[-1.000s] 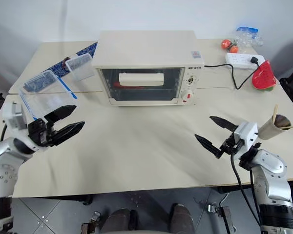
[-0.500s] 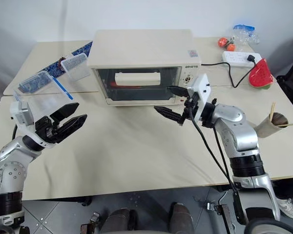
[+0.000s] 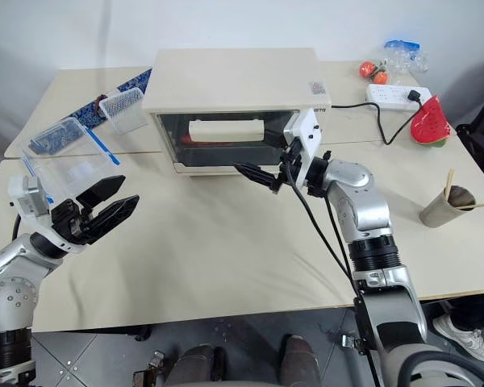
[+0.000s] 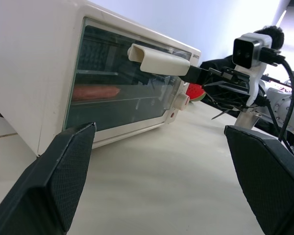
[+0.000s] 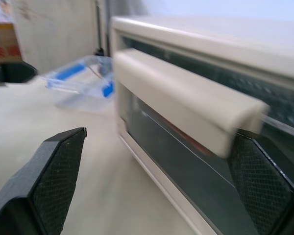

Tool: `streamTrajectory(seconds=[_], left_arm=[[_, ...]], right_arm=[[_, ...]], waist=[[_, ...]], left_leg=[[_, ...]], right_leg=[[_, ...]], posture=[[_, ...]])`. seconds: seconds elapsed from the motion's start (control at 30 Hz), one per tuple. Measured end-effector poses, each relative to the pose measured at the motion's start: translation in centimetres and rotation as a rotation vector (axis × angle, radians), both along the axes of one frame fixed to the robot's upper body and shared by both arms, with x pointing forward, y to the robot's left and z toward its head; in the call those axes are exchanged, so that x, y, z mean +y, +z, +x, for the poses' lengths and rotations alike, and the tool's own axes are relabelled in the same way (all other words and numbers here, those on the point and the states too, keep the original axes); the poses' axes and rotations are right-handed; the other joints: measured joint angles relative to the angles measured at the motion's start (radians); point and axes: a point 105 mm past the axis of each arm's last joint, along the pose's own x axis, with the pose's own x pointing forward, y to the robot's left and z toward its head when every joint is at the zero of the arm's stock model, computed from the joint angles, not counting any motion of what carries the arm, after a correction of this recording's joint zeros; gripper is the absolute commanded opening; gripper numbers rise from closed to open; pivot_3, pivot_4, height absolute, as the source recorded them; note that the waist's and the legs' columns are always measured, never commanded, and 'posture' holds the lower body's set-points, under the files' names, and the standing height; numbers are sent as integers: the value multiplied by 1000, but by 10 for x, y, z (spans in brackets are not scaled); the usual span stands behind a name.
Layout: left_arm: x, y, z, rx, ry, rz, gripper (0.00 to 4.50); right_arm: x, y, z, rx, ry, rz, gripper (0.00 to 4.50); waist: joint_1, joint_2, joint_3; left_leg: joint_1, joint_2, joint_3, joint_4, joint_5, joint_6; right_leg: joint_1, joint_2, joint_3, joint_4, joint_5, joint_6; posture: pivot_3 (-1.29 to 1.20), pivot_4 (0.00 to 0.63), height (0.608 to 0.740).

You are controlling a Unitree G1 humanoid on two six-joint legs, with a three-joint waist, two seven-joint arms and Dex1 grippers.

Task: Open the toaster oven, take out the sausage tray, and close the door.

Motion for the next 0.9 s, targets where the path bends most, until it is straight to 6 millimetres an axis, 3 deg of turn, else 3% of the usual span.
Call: streamTrajectory(seconds=[0.33,0.43,0.6,0.83,0.9], left_arm=[[1,5,2,-15,-7,5,4454],[4,11,3,-33,2,6,3956],[2,23,12,-70,6,-19,2411],[-28,39,53,-116,-14,-52,204],[-37,37,58,-117,-31,-44,43]], right_arm=[[-10,-42,-40,-50,150,-204,4500],[-16,-56,-44,-108,148,-273,4500],[-18,-58,-41,-188,127,-300,4500],[-20,-62,-39,-241,114,-316,4500],[-21,-63,-39,-238,110,-316,4500]], waist=[[-1,0,0],[0,0,0],[1,0,0],[2,-1,0],[0,-1,0]], left_leg=[[0,0,1,-3,-1,-1],[-1,0,2,-2,-1,-1],[0,1,2,0,-1,-1],[0,1,1,3,-1,-1],[0,1,1,3,-1,-1]], right_leg=[[-3,0,-2,-1,0,0],[-2,0,-2,-1,0,0],[-2,0,-2,0,0,0],[0,0,-2,1,0,0],[0,0,-2,0,0,0]], posture=[[0,150,740],[0,150,740],[0,150,740],[0,150,740],[0,150,740]])
